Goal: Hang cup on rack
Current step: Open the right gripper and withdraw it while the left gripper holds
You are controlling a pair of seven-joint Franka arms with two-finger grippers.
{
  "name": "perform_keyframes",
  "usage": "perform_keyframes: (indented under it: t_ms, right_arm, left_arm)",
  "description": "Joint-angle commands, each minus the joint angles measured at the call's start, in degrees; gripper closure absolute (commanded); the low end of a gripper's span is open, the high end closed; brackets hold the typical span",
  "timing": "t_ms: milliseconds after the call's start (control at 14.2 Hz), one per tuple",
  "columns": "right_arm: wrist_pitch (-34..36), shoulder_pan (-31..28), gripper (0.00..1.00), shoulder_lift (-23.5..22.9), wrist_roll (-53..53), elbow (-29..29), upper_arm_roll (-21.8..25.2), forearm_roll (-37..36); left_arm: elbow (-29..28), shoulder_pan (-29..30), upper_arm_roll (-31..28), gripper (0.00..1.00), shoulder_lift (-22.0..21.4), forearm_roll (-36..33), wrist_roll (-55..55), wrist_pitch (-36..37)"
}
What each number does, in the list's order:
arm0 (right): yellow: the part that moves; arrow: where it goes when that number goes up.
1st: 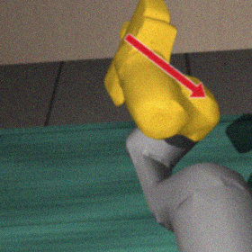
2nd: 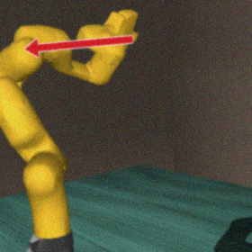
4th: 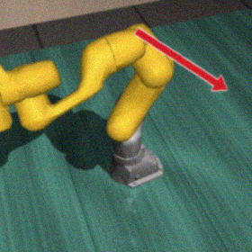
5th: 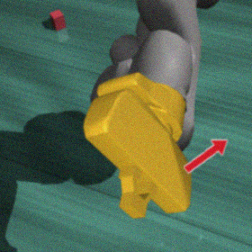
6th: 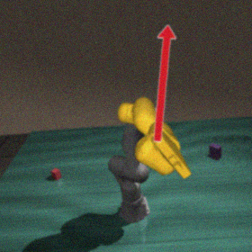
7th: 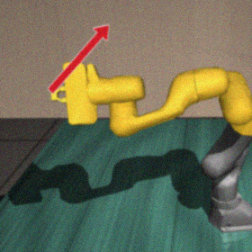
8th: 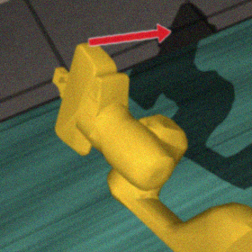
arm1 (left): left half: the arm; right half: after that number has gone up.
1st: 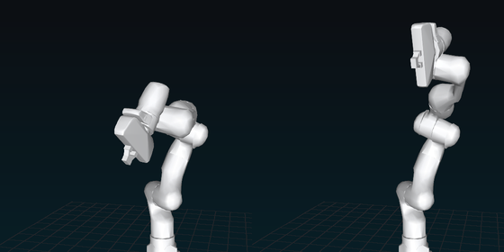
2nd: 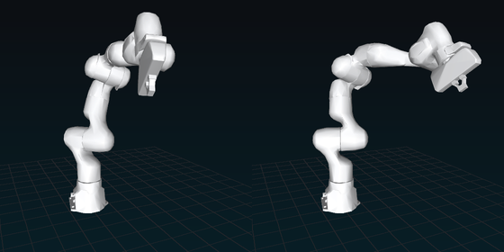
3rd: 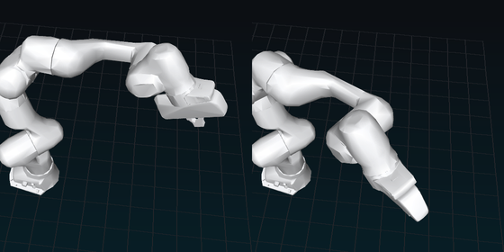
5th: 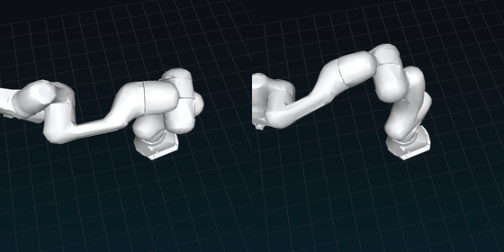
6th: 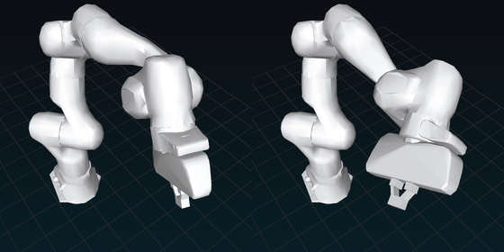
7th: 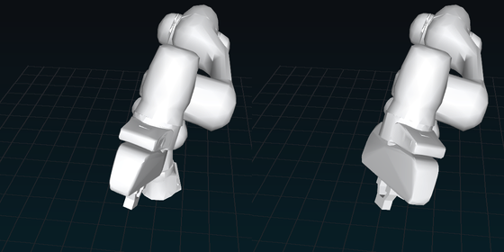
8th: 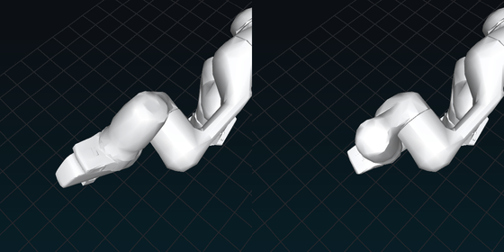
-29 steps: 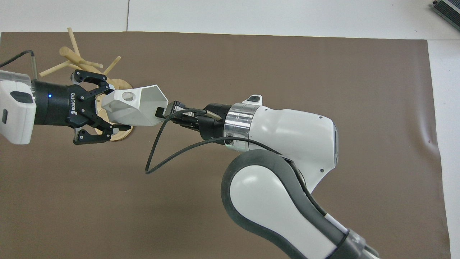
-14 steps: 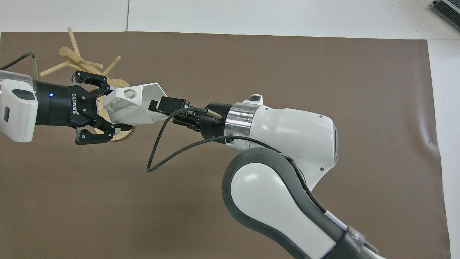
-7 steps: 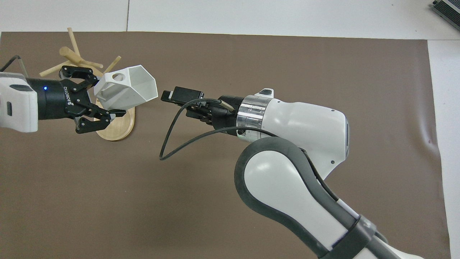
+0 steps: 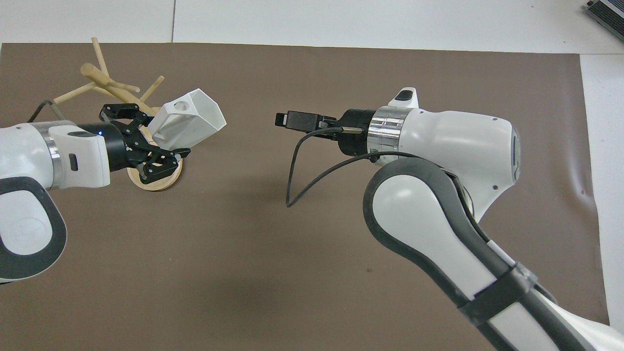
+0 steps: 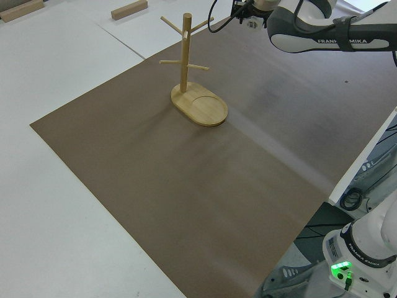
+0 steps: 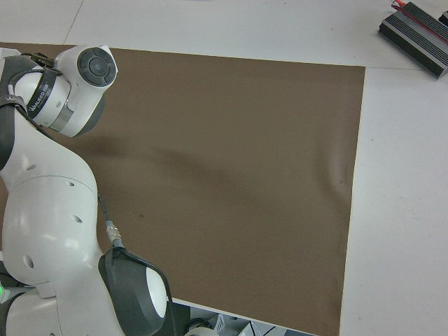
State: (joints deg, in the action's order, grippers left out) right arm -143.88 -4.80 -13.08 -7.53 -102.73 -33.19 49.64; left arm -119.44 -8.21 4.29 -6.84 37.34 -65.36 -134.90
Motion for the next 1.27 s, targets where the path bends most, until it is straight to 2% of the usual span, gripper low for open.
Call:
perform_keyframes:
  t_ms: [0,353,564,705,987,1199]
  right_arm:
    - [10.07,-0.91,0.0,3.15,-4.93,-2.04,6.18,-12.05]
    - [24.15,-1.35,0.0,5.25,-11.98,-1.95,15.51,-35.53]
    - [28.73,-1.35,0.0,6.83,-11.46,-1.69,19.55,-48.99]
    - [32.24,-1.53,0.0,7.98,-10.67,-1.07,22.01,-50.86]
    - [38.13,-1.79,0.0,10.88,-9.87,-0.54,28.34,-50.87]
    - [43.66,-4.25,0.0,11.94,-6.73,3.04,29.32,-50.69]
  left_arm:
    - [-3.52,-1.46,-0.43,1.0,-1.86,-2.53,3.49,-4.66]
    - [-3.96,-1.46,-0.43,1.0,-1.07,-6.82,6.37,-6.6]
    - [-2.82,-2.95,-0.34,1.0,0.24,-17.26,16.98,-6.16]
    - [-2.2,-3.04,-0.16,1.0,0.6,-19.84,25.6,-5.46]
    - [0.34,-2.26,-0.16,1.0,2.7,-19.94,26.6,-4.05]
    - [1.58,-2.16,-0.16,1.0,3.24,-19.94,26.52,-5.01]
